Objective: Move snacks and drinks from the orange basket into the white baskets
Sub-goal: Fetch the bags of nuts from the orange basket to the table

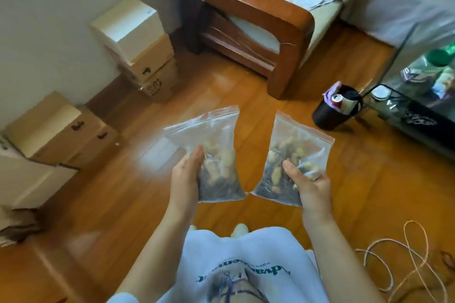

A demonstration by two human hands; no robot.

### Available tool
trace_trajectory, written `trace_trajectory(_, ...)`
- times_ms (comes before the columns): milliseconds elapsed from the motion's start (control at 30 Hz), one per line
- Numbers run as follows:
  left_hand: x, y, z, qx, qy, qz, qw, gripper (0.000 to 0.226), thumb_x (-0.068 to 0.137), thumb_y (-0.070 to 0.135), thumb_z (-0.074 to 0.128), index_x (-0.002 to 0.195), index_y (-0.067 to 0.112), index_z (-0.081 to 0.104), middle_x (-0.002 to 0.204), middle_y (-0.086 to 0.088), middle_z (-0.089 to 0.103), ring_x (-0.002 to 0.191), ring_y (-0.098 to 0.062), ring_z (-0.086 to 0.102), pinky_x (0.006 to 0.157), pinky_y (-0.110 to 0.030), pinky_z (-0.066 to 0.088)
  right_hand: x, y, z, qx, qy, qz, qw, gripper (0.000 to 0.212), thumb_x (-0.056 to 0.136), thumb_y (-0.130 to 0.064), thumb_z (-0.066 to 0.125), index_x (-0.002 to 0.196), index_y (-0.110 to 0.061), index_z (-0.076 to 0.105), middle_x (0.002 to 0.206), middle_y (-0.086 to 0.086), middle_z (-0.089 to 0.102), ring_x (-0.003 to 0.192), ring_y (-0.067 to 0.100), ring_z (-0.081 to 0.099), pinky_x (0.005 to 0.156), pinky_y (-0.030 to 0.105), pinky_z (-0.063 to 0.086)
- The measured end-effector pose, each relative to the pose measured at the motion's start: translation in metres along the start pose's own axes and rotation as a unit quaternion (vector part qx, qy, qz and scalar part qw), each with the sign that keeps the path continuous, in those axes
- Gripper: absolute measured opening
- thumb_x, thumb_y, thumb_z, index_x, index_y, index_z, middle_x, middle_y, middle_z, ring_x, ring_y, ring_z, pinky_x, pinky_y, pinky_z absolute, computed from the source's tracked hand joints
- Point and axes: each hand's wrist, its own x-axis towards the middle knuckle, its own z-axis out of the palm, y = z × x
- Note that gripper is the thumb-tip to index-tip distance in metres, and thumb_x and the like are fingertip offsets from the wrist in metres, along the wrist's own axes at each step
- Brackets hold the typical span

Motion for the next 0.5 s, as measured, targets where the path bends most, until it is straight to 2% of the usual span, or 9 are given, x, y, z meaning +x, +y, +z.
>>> trace_trajectory(100, 0.015, 0.001, 0.048, 0.023, -0.051, -0.014, 0.998, 0.032, 0.089, 0.039, 0.048, 0.078, 0.018, 0.069, 0.072, -0.002, 0.073, 0.066, -0.015, 0.07, 0.057, -0.018, 0.054, 0.016, -0.004, -0.035, 0.019, 0.051, -0.004, 0.999, 0.019, 0.072, -0.012, 0.074, 0.059, -0.025, 0.071, 0.057, -0.014, 0.069, 0.056, 0.001, 0.066, 0.046, 0.015, 0.05)
trace_trajectory(233, 0.037, 0.001, 0.112, 0.049, -0.126, -0.032, 0.99, 0.042, 0.072, 0.05, 0.058, 0.083, 0.011, 0.068, 0.073, -0.003, 0.074, 0.067, -0.015, 0.07, 0.057, -0.02, 0.054, 0.037, -0.009, -0.078, 0.051, 0.116, -0.007, 0.992, 0.014, 0.073, -0.013, 0.074, 0.063, -0.021, 0.07, 0.055, -0.012, 0.066, 0.054, 0.002, 0.062, 0.049, 0.015, 0.05)
trace_trajectory(300, 0.049, 0.0, 0.146, 0.068, -0.158, -0.033, 0.985, 0.037, 0.077, 0.048, 0.061, 0.083, 0.013, 0.07, 0.075, -0.004, 0.074, 0.068, -0.015, 0.07, 0.058, -0.02, 0.054, 0.049, -0.014, -0.099, 0.066, 0.149, -0.009, 0.987, 0.007, 0.073, -0.011, 0.073, 0.073, -0.016, 0.069, 0.059, -0.012, 0.069, 0.06, 0.002, 0.065, 0.051, 0.015, 0.05)
trace_trajectory(367, 0.062, 0.002, 0.181, 0.08, -0.183, -0.027, 0.979, 0.032, 0.077, 0.046, 0.054, 0.076, 0.019, 0.072, 0.073, -0.001, 0.075, 0.067, -0.012, 0.071, 0.057, -0.017, 0.053, 0.065, -0.023, -0.119, 0.082, 0.177, -0.013, 0.981, 0.008, 0.074, -0.01, 0.072, 0.081, -0.01, 0.068, 0.062, -0.013, 0.07, 0.061, 0.001, 0.066, 0.05, 0.014, 0.049)
trace_trajectory(500, 0.092, 0.015, 0.253, 0.107, -0.247, -0.001, 0.963, 0.036, 0.077, 0.05, 0.053, 0.081, 0.018, 0.07, 0.075, 0.002, 0.075, 0.071, -0.008, 0.07, 0.058, -0.014, 0.052, 0.105, -0.053, -0.155, 0.108, 0.222, -0.036, 0.968, 0.013, 0.073, -0.011, 0.073, 0.081, -0.02, 0.07, 0.07, -0.015, 0.073, 0.067, 0.0, 0.068, 0.051, 0.013, 0.049)
